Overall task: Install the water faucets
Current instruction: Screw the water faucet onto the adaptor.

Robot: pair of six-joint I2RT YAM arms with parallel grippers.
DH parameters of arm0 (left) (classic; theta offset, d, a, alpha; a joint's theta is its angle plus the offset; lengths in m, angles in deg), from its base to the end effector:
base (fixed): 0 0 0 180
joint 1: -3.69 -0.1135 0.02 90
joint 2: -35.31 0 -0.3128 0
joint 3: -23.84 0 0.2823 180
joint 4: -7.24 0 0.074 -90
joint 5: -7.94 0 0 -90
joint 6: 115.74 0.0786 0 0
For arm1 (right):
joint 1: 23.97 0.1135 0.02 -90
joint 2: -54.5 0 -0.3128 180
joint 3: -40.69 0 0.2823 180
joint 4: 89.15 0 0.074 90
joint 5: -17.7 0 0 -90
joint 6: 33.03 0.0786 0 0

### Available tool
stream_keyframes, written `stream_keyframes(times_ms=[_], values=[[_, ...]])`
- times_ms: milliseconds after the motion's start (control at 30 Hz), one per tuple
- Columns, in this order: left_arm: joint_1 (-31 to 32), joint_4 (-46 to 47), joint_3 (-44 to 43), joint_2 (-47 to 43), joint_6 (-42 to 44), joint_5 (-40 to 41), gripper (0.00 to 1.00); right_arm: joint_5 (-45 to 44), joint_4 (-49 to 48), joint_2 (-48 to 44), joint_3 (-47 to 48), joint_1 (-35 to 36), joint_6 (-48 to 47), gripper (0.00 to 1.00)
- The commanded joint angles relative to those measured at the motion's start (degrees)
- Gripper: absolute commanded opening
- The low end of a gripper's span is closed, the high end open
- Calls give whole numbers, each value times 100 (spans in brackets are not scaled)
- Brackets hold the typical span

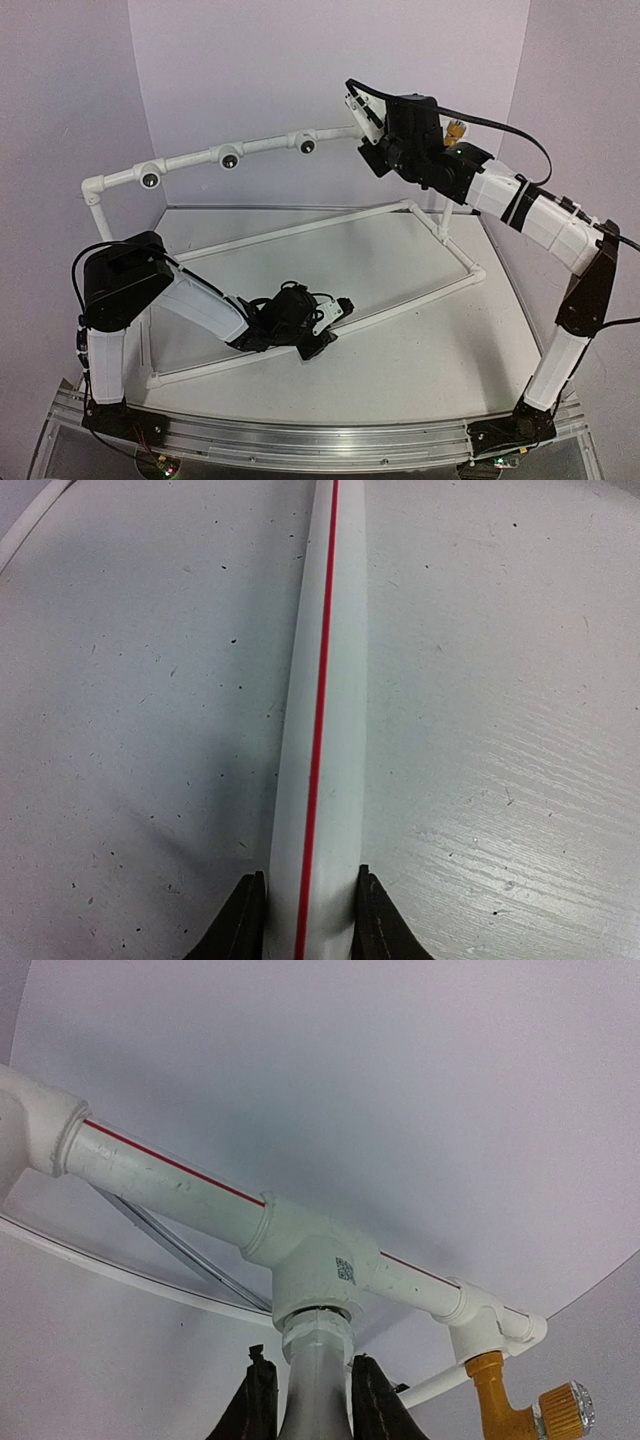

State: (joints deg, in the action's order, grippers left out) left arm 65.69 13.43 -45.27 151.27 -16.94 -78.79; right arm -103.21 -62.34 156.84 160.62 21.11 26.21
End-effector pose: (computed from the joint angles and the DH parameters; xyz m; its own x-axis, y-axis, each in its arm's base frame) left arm 0.2226 -0.4090 0.0894 -0.1705 0.6461 -0.7440 0.8979 0.4129 0.1528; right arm 0.3785 0.3224 0.4817 0.0304 -0.5910 -0.8061 -0.2723 0.7711 -0.5756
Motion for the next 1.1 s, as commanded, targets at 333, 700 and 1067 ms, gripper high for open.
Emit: stream_keyframes(times_ms=[333, 700, 1067], values=[[251, -1249, 370, 590, -653, -216, 0, 709, -1392, -286, -938, -605, 33, 0], [251, -1262, 349, 618, -642, -221, 0, 966, -1736, -401, -1296, -702, -212, 0], [252, -1274, 331, 622, -642, -221, 0, 1209, -1722, -312, -1010, -694, 744, 0]])
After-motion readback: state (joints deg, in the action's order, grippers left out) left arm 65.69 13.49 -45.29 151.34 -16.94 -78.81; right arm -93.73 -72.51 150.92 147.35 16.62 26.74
